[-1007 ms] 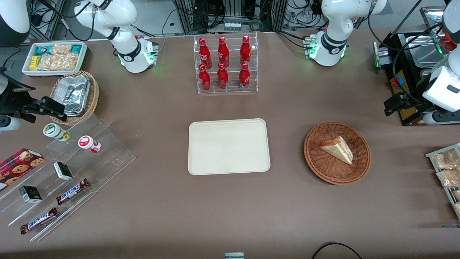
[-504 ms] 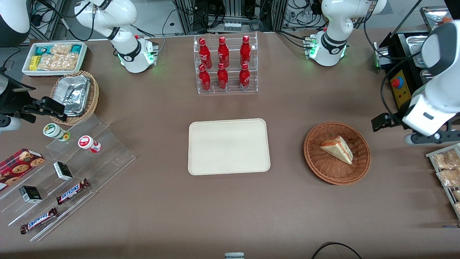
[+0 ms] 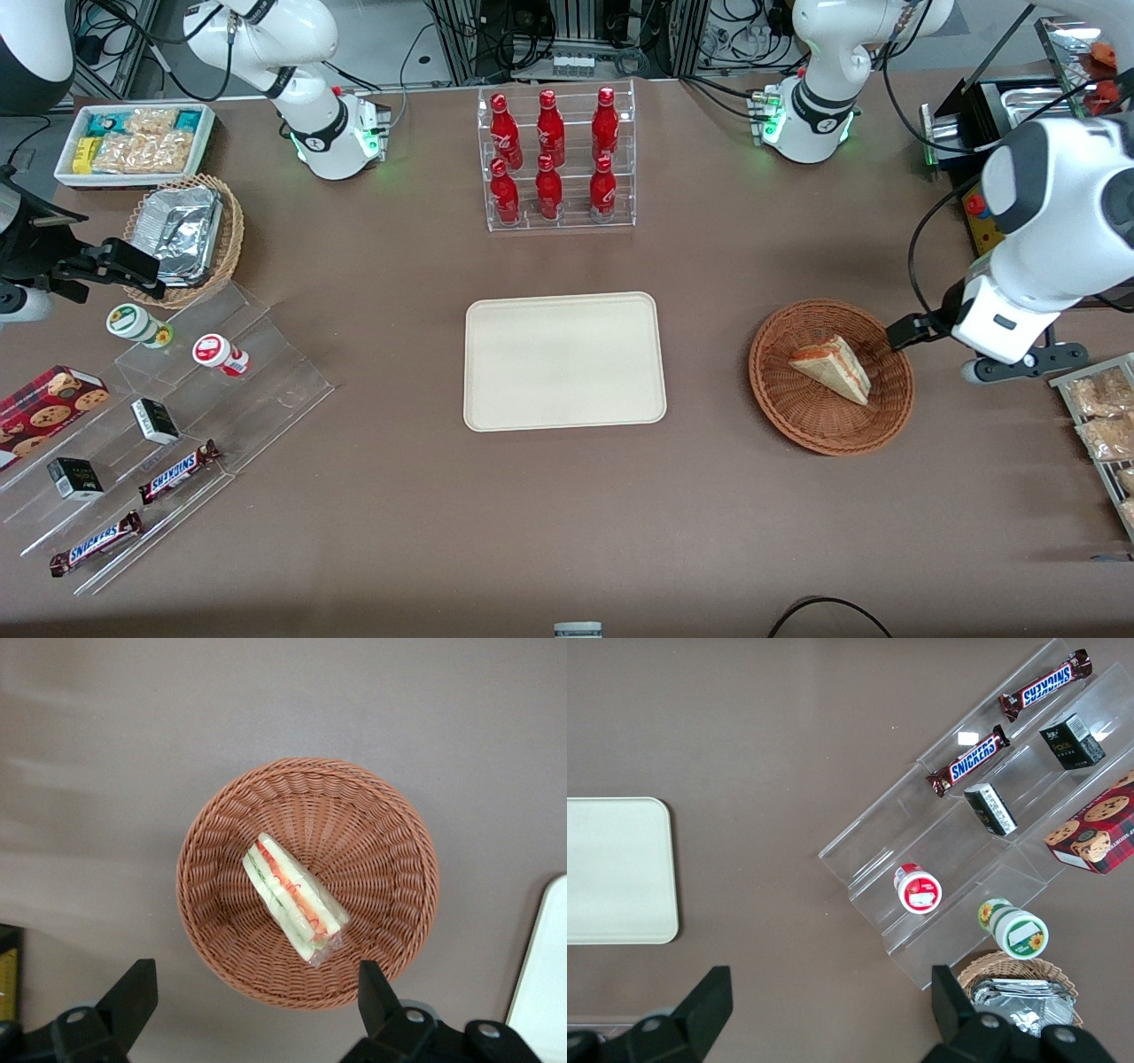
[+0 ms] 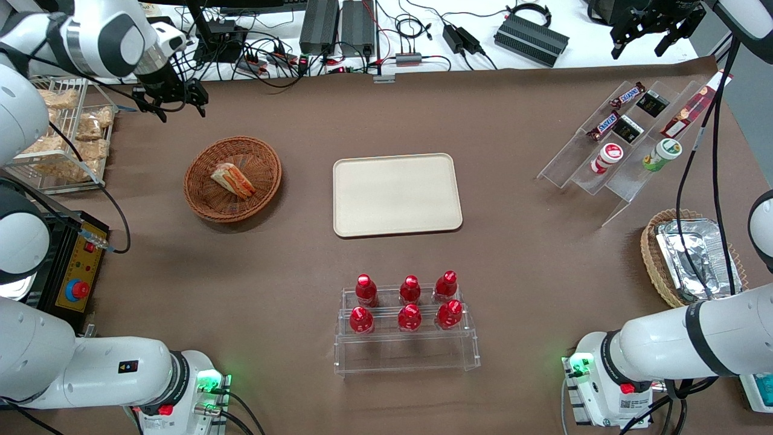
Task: Place sandwich from basket to tray
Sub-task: 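Move the left gripper over the wicker basket and lower toward the sandwich, then close the left gripper on the wrapped triangular sandwich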
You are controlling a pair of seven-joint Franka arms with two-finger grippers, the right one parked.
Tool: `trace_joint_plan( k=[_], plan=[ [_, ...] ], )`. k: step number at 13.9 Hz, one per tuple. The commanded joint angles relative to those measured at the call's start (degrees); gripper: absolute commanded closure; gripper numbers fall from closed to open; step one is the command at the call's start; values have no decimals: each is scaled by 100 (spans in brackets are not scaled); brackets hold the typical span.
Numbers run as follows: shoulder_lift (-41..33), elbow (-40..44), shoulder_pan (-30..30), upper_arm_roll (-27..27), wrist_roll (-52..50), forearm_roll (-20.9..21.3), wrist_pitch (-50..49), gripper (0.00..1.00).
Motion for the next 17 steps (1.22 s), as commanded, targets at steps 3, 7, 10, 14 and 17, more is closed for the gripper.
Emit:
trace_joint_plan(
  k=[3, 7, 10, 14, 17],
  plan=[
    [-148, -786, -109, -20, -1740, -28, 794, 0],
    [-122, -1269, -345, -12, -2752, -20, 1339, 0],
    [-156, -1787, -399, -12, -3201, 7, 1804, 0],
    [1, -1912, -399, -12, -3377, 7, 1990, 0],
    [142, -2043, -391, -12, -3413, 7, 2306, 0]
  ],
)
